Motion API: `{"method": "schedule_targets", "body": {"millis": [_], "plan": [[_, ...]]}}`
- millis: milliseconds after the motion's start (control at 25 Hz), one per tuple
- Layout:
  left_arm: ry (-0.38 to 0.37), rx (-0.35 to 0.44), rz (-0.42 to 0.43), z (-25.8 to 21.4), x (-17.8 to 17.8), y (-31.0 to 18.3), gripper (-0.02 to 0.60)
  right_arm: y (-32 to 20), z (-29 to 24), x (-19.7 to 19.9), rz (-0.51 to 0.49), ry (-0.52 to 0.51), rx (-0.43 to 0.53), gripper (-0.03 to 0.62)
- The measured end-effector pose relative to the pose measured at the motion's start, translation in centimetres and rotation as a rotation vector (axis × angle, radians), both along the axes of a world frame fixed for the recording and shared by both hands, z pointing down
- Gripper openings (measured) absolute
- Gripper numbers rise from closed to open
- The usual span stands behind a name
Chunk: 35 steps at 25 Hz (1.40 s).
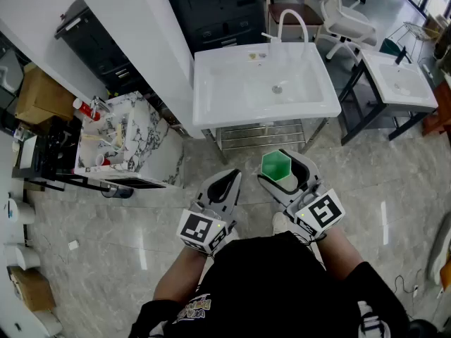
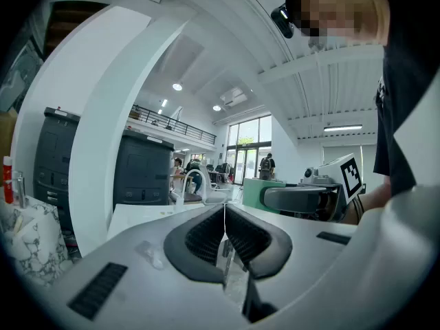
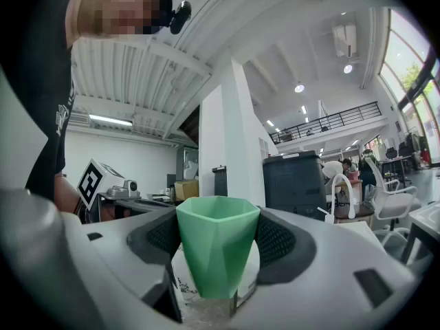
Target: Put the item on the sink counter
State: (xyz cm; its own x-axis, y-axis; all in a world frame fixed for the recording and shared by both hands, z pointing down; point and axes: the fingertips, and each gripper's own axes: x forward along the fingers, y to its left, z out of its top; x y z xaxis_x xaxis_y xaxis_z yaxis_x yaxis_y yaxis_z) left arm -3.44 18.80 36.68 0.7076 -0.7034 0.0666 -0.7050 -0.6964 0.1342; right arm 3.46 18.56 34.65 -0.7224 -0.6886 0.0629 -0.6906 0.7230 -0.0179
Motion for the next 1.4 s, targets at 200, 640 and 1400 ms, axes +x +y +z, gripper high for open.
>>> {"method": "schedule_targets", "body": {"millis": [200,640,1400], "plan": [[0.004,0.0,0.001,0.1,0.0,-0.2,0.017,-0.2,0.0,0.0,0.003,-0.002,0.002,0.364],[0.005,-0.001,-0.001,0.1,0.0,-0.1,0.017,-0.2,-0.4,0.2,0.004,-0.017,0.016,0.365],[-0.014,-0.021,-0.046,0.7,4.3,-1.8,0.017,-3.1,0.1,4.4,-0.055,-0.025,0.009,0.365]]}}
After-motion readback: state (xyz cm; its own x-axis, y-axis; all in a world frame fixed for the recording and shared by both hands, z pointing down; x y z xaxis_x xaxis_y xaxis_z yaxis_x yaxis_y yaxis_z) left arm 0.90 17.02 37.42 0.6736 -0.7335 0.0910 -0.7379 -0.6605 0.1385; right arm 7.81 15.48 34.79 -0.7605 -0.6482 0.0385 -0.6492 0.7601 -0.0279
